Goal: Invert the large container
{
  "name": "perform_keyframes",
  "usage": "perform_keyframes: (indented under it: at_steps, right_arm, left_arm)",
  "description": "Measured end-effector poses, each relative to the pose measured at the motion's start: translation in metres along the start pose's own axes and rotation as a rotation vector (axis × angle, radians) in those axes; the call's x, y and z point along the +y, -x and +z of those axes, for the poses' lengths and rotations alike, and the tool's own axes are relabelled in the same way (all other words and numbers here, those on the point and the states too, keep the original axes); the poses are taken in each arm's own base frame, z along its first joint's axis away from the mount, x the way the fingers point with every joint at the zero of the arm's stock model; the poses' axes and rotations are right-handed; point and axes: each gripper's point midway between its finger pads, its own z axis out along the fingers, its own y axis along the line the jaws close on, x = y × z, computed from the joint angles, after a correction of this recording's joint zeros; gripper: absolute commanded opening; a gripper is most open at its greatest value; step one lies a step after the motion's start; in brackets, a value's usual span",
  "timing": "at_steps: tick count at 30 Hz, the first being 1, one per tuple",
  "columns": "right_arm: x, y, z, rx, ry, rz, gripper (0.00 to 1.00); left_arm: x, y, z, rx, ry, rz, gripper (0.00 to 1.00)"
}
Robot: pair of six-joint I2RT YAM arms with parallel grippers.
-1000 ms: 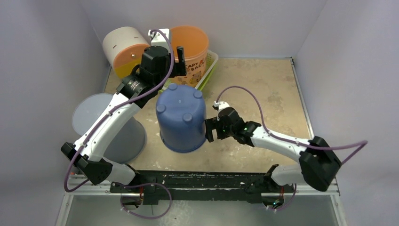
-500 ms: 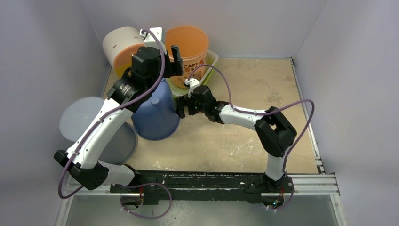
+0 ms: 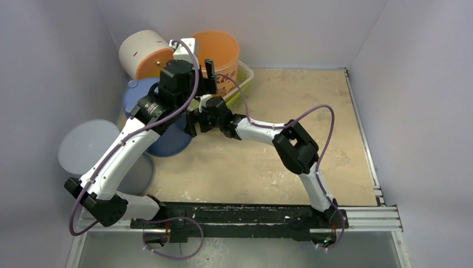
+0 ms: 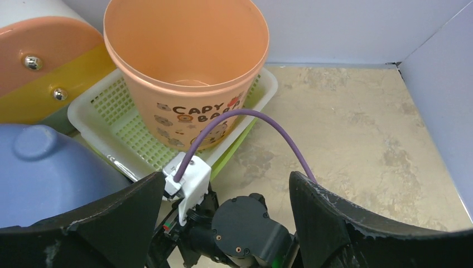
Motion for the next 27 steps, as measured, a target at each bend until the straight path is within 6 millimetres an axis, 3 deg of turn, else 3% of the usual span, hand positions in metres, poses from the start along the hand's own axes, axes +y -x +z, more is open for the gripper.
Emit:
perform_keyframes:
  at_steps: [3, 7, 13, 18, 22, 25, 27]
  right_arm:
    - [0.002, 0.001, 0.003, 0.000, 0.009, 0.001, 1.00]
    - [-0.001, 0.008, -0.008, -0.019, -0.024, -0.006, 1.00]
    - [-0.011, 0.040, -0.066, -0.094, -0.129, -0.017, 1.00]
    - [-0.020, 0.071, -0.114, -0.174, -0.229, -0.021, 1.00]
    - [-0.051, 0.081, -0.133, -0.182, -0.321, 0.006, 0.97]
    - [-0.095, 0.087, -0.146, -0.186, -0.400, 0.051, 0.93]
    - [-0.125, 0.094, -0.157, -0.203, -0.448, 0.079, 0.91]
  left_arm:
    - [0.000, 0.000, 0.000, -0.001, 0.000, 0.000, 0.79]
    - [0.000, 0.000, 0.000, -0.001, 0.001, 0.000, 0.79]
    - [0.001, 0.008, -0.004, -0.026, 0.003, -0.012, 0.79]
    - [0.009, 0.029, -0.008, -0.099, 0.041, -0.044, 0.83]
    - [0.039, 0.050, -0.006, -0.175, 0.120, -0.115, 0.83]
    - [0.075, 0.060, -0.005, -0.241, 0.215, -0.173, 0.83]
    - [0.087, 0.060, -0.008, -0.270, 0.254, -0.197, 0.83]
